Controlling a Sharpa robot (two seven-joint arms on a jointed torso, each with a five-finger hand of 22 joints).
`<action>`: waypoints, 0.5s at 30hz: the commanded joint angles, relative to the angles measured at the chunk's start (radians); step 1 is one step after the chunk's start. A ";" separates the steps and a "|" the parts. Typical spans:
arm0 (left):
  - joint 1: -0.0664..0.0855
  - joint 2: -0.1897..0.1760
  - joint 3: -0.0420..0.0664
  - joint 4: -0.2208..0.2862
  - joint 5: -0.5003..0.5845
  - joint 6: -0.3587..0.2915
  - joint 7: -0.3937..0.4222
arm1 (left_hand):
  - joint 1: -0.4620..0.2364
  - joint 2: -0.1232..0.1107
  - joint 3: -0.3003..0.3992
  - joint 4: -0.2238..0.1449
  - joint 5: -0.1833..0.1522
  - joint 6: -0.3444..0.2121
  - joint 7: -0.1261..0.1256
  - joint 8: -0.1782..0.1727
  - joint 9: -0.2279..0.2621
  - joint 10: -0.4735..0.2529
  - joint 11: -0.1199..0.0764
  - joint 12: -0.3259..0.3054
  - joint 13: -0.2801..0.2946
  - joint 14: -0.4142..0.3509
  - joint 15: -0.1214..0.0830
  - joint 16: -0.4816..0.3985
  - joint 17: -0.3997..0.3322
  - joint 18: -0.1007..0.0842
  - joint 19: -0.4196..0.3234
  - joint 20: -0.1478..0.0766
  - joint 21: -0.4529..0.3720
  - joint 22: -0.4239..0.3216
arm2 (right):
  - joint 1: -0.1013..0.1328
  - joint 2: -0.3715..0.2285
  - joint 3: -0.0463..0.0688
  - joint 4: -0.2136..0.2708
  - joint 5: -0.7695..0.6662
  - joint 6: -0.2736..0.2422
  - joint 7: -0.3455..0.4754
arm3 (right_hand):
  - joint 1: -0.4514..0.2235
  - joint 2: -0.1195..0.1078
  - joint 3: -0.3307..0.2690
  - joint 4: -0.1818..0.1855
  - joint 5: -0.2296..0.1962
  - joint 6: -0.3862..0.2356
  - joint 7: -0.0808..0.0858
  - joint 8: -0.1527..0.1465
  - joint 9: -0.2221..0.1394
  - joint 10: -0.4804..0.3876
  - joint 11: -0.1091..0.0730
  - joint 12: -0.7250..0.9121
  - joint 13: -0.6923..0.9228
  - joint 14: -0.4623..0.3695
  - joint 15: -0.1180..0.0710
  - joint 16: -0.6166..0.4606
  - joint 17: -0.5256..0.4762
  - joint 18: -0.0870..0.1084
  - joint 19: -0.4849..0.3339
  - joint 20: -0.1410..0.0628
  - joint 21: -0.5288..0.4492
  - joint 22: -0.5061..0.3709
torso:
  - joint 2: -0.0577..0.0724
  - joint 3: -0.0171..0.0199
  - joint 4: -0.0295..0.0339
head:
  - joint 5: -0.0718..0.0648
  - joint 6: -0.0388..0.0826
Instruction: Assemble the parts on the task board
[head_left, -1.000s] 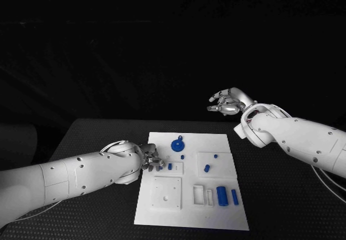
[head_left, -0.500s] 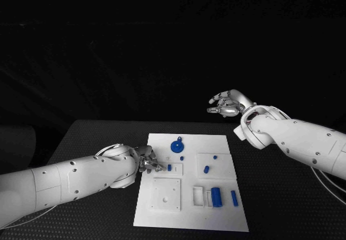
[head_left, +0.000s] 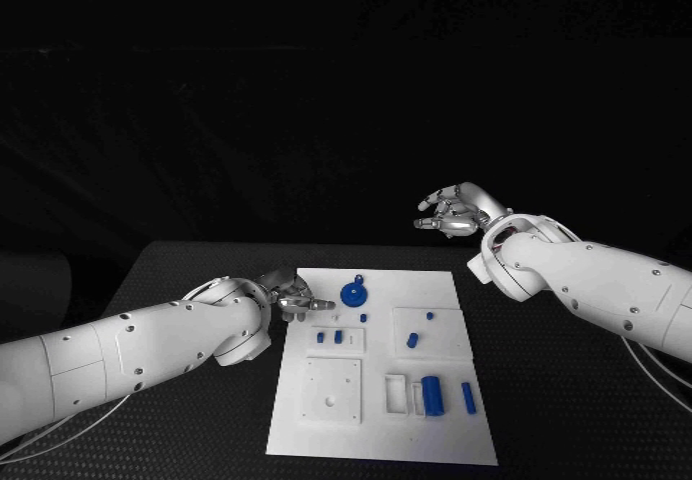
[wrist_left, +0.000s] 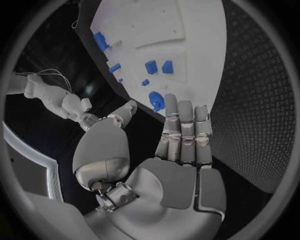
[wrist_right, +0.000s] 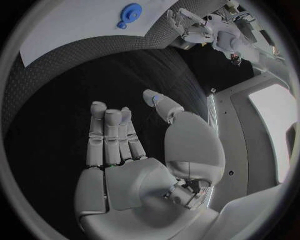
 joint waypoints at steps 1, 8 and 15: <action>0.000 0.006 0.001 0.000 0.017 -0.118 0.174 | 0.081 0.030 0.003 -0.034 0.031 -0.010 0.008 0.014 -0.001 -0.026 0.011 -0.033 -0.022 -0.026 0.021 -0.024 -0.014 -0.018 -0.024 -0.074 -0.023 -0.003 | -0.002 0.000 0.000 -0.001 -0.005 0.011 0.008 | -0.007 -0.001 -0.004 -0.001 0.006 -0.002 0.005 -0.005 -0.001 -0.007 -0.002 0.007 -0.001 -0.010 0.001 0.004 -0.001 0.015 -0.006 0.001 -0.004 0.020 | 0.001 0.0011 -0.0012 | -0.003 0.003; 0.000 0.060 0.000 -0.033 -0.098 -0.088 0.347 | 0.363 0.118 0.056 -0.282 0.126 0.014 0.020 -0.002 -0.047 -0.082 0.057 -0.186 -0.134 -0.067 0.069 -0.071 -0.039 -0.023 -0.063 -0.025 -0.062 0.006 | -0.007 0.002 0.000 -0.005 -0.005 0.013 0.010 | -0.006 0.000 -0.004 -0.001 0.007 -0.002 0.005 -0.005 -0.001 -0.008 -0.002 0.007 -0.001 -0.010 0.001 0.004 -0.001 0.015 -0.006 0.001 -0.004 0.020 | 0.002 -0.0001 -0.0014 | -0.010 0.009; -0.003 0.120 -0.001 -0.082 -0.276 -0.084 0.385 | 0.394 0.121 0.064 -0.330 0.077 0.053 0.017 -0.046 -0.082 -0.057 0.086 -0.369 -0.240 -0.049 0.077 -0.070 -0.039 -0.013 -0.043 -0.018 -0.072 0.019 | -0.008 0.007 0.000 -0.006 -0.005 0.012 0.014 | -0.005 0.001 -0.003 -0.001 0.007 -0.001 0.005 -0.005 -0.002 -0.008 -0.002 0.008 -0.002 -0.010 0.001 0.005 -0.001 0.015 -0.006 0.001 -0.004 0.020 | 0.002 -0.0002 -0.0026 | -0.013 0.013</action>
